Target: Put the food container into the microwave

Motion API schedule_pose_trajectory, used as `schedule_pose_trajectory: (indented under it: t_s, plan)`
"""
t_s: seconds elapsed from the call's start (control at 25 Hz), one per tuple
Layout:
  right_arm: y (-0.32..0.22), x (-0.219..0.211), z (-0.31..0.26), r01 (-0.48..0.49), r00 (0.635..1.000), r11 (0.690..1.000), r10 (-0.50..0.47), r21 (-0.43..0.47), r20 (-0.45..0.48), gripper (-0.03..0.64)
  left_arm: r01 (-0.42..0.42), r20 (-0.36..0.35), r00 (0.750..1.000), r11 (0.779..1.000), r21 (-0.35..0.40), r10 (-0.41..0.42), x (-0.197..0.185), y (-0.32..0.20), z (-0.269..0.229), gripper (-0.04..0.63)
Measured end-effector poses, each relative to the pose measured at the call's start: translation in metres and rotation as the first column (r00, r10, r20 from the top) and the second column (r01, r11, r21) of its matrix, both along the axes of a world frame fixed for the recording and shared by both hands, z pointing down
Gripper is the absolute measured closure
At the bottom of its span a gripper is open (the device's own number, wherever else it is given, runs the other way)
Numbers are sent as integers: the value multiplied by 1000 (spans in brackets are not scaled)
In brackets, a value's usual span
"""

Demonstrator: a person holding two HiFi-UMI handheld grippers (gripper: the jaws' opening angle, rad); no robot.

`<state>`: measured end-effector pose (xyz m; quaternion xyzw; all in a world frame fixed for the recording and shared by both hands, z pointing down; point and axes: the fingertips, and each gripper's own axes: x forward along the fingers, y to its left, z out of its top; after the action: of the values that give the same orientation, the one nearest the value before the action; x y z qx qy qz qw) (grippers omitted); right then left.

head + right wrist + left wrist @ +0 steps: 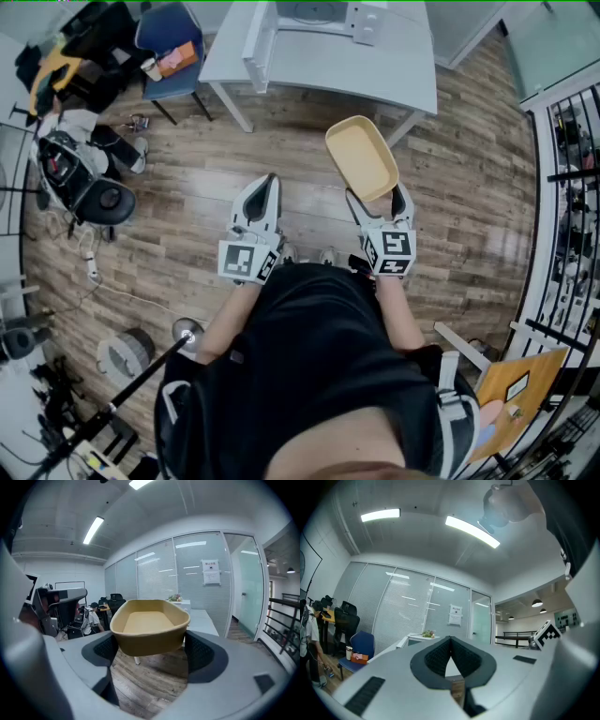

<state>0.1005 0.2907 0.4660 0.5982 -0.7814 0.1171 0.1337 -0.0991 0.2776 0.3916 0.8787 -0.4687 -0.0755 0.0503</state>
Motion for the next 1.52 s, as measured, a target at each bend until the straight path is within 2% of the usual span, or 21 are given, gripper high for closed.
schedule_pose_trajectory:
  t_s: [0.68, 1.0, 1.28, 1.52]
  plan:
    - [9, -1, 7, -6, 999, 1000, 7, -10, 43, 156, -6, 0, 1000, 1000, -18, 6, 6, 10, 9, 574]
    - [2, 20, 14, 30, 999, 999, -29, -21, 40, 156, 5, 0, 1000, 1000, -22, -5, 36, 12, 7, 574]
    - [-24, 40, 23, 83, 995, 996, -81, -23, 49, 156, 39, -4, 999, 999, -25, -39, 62, 2, 9, 574]
    - [-78, 44, 36, 87, 996, 995, -85, -43, 36, 156, 38, -8, 999, 999, -8, -38, 69, -47, 7, 574]
